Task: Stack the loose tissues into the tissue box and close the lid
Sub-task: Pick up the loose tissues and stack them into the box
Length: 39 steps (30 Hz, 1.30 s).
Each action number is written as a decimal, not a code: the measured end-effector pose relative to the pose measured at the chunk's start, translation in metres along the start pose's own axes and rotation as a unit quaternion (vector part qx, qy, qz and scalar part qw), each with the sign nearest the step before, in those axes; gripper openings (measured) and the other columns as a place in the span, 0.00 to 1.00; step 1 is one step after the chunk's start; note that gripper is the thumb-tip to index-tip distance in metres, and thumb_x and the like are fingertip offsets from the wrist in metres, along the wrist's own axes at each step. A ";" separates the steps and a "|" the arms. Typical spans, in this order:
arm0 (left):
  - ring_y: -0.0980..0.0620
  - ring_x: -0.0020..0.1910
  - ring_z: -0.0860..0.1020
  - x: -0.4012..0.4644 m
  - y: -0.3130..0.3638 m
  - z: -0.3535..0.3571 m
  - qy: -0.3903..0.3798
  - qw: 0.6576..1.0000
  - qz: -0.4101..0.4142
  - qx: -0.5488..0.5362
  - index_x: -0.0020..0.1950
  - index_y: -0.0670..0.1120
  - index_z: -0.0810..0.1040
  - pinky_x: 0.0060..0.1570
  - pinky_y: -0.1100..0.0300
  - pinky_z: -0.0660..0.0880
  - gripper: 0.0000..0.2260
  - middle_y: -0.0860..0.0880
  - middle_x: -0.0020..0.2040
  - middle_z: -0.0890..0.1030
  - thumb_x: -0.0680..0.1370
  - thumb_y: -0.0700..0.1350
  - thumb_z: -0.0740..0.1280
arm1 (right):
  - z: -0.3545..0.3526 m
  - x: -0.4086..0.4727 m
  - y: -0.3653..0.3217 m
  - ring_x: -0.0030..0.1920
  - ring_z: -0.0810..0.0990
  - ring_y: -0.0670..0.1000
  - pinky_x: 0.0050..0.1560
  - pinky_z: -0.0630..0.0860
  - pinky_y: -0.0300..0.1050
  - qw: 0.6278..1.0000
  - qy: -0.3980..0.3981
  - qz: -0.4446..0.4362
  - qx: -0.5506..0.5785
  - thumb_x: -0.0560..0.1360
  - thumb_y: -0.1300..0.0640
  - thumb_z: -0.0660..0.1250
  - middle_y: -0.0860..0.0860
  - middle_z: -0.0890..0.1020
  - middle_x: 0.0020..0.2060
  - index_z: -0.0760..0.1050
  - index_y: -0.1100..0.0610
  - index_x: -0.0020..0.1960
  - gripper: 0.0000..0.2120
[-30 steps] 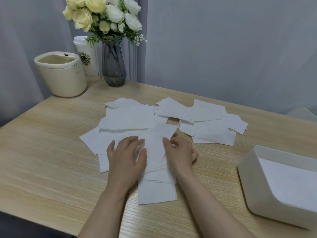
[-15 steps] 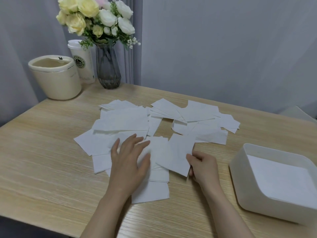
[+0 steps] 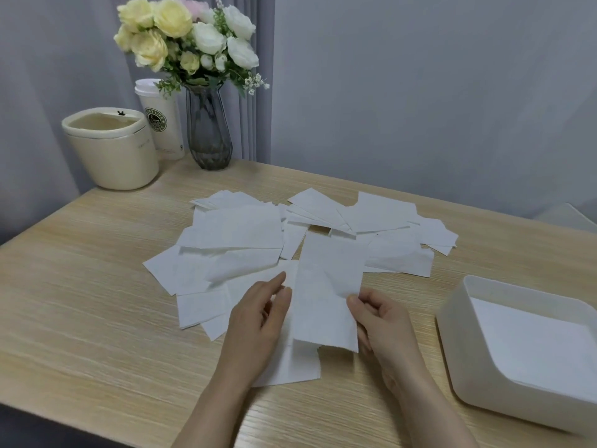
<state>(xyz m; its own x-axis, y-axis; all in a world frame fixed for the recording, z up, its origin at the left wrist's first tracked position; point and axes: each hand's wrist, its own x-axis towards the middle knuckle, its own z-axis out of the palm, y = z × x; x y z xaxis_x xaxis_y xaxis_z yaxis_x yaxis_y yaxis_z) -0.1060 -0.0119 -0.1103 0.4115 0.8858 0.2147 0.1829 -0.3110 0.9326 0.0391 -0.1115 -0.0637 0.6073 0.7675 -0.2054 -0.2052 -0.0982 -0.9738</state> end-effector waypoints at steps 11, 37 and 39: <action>0.46 0.46 0.82 -0.001 0.004 -0.011 -0.017 0.961 -0.150 -0.232 0.51 0.45 0.84 0.48 0.50 0.77 0.11 0.43 0.47 0.85 0.82 0.39 0.62 | 0.028 0.003 0.020 0.32 0.79 0.42 0.34 0.72 0.33 0.996 -0.058 -0.014 -0.068 0.77 0.66 0.65 0.47 0.83 0.30 0.80 0.57 0.43 0.09; 0.52 0.42 0.76 0.009 -0.010 -0.012 0.142 0.961 -0.161 -0.171 0.44 0.48 0.80 0.44 0.54 0.70 0.11 0.50 0.41 0.82 0.82 0.39 0.61 | 0.019 0.047 0.031 0.32 0.72 0.46 0.38 0.68 0.40 0.978 0.014 -0.009 -0.207 0.70 0.61 0.73 0.46 0.73 0.30 0.77 0.51 0.53 0.13; 0.51 0.42 0.75 0.008 -0.011 -0.013 0.149 0.961 -0.156 -0.172 0.44 0.46 0.80 0.44 0.54 0.70 0.11 0.49 0.41 0.81 0.82 0.39 0.61 | 0.012 0.042 0.031 0.32 0.72 0.46 0.37 0.68 0.41 0.975 0.037 -0.022 -0.217 0.71 0.61 0.72 0.47 0.72 0.30 0.77 0.51 0.51 0.11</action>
<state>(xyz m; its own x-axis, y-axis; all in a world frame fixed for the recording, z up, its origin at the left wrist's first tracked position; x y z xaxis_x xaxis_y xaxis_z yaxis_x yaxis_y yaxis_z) -0.1164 0.0030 -0.1151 0.1000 0.9928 -0.0660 -0.0714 0.0734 0.9947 0.0496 -0.0747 -0.1011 0.6650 0.7308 -0.1537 0.1560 -0.3372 -0.9284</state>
